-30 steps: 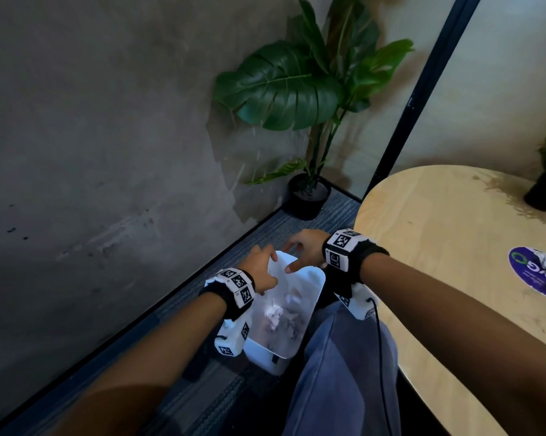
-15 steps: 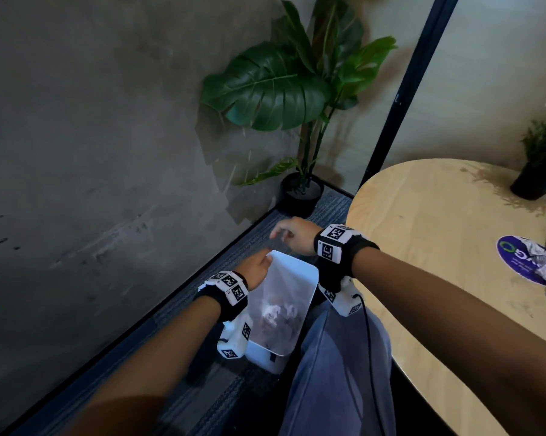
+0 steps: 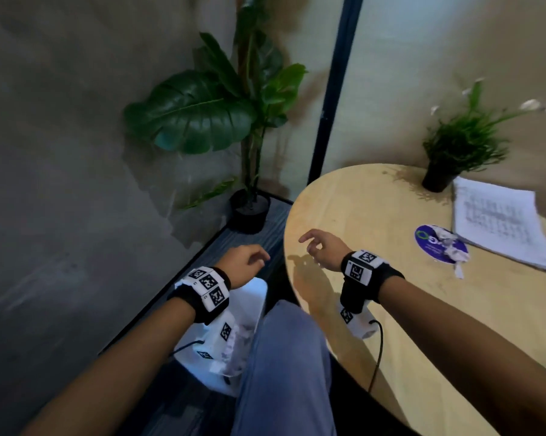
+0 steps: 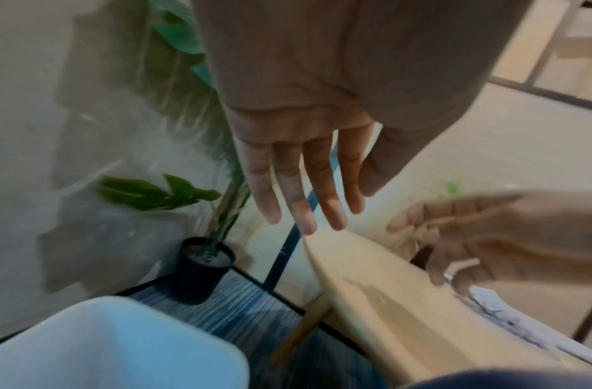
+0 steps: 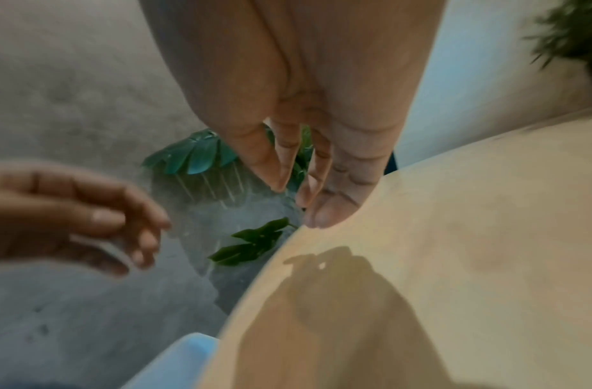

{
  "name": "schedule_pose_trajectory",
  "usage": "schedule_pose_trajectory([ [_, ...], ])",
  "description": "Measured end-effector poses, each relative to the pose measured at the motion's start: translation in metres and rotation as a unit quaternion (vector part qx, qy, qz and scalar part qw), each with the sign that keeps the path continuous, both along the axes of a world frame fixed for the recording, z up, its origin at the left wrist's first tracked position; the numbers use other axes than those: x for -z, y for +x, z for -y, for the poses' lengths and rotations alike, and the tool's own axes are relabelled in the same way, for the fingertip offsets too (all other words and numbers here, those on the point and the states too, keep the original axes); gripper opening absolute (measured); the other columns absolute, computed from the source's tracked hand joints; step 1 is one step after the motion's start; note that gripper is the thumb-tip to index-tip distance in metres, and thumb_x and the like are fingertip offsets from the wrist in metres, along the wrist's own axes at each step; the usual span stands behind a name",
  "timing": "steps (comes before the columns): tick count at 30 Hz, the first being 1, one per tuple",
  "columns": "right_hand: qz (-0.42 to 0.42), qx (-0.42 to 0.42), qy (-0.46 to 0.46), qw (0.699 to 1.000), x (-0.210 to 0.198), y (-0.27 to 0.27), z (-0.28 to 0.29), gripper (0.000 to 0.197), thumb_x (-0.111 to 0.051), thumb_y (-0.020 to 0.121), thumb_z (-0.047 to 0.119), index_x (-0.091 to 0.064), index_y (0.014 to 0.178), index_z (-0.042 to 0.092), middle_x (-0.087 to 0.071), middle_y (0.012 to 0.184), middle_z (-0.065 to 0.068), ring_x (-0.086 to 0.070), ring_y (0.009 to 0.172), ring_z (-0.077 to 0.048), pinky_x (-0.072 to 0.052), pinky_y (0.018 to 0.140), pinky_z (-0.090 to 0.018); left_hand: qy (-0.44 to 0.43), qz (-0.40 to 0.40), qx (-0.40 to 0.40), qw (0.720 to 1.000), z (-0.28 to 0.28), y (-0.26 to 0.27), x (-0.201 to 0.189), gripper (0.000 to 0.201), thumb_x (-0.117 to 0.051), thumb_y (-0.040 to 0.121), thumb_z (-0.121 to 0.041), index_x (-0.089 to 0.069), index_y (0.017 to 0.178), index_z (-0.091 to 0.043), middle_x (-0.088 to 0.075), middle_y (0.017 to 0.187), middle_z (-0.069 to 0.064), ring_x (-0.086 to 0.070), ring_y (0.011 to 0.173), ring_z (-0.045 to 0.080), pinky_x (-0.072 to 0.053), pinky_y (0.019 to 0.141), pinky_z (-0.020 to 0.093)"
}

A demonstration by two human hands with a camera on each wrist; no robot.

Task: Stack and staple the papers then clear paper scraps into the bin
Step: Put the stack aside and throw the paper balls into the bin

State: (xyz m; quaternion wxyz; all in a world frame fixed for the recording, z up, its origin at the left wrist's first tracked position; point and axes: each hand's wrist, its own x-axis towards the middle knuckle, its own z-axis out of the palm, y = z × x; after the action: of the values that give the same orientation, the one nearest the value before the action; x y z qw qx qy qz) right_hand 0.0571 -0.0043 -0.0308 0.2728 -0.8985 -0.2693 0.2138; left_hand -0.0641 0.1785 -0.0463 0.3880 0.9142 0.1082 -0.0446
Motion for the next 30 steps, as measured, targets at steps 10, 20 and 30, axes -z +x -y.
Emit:
schedule_pose_trajectory([
  [10, 0.045, 0.19, -0.116, 0.974, 0.005, 0.047, 0.184, 0.036, -0.055, 0.089, 0.016, -0.051, 0.125, 0.015, -0.056, 0.121, -0.013, -0.056, 0.108, -0.027, -0.043, 0.089, -0.03, 0.051, 0.024, 0.15, 0.987, 0.141, 0.129, -0.039, 0.022, -0.051, 0.093, -0.015, -0.062, 0.111, -0.014, -0.06, 0.098, 0.004, -0.056, 0.086, 0.022, -0.041, 0.077, 0.024],
  [20, 0.082, 0.28, -0.136, 0.947, 0.036, 0.103, 0.278, 0.047, -0.052, 0.091, 0.038, -0.04, 0.135, 0.026, -0.041, 0.127, -0.013, -0.06, 0.105, -0.032, -0.048, 0.094, -0.036, 0.119, -0.027, 0.237, 0.964, 0.263, 0.231, -0.002, 0.031, -0.056, 0.089, -0.018, -0.058, 0.119, -0.015, -0.05, 0.126, 0.012, -0.055, 0.11, 0.03, -0.043, 0.095, 0.033],
  [30, 0.138, 0.08, -0.191, 0.969, 0.037, 0.146, 0.288, 0.037, -0.056, 0.086, 0.028, -0.058, 0.123, 0.024, -0.047, 0.135, -0.007, -0.045, 0.122, -0.029, -0.041, 0.102, -0.037, 0.147, -0.005, 0.233, 0.961, 0.315, 0.305, 0.016, 0.051, -0.052, 0.087, -0.006, -0.047, 0.133, -0.028, -0.029, 0.145, 0.01, -0.034, 0.129, 0.035, -0.038, 0.105, 0.04],
])
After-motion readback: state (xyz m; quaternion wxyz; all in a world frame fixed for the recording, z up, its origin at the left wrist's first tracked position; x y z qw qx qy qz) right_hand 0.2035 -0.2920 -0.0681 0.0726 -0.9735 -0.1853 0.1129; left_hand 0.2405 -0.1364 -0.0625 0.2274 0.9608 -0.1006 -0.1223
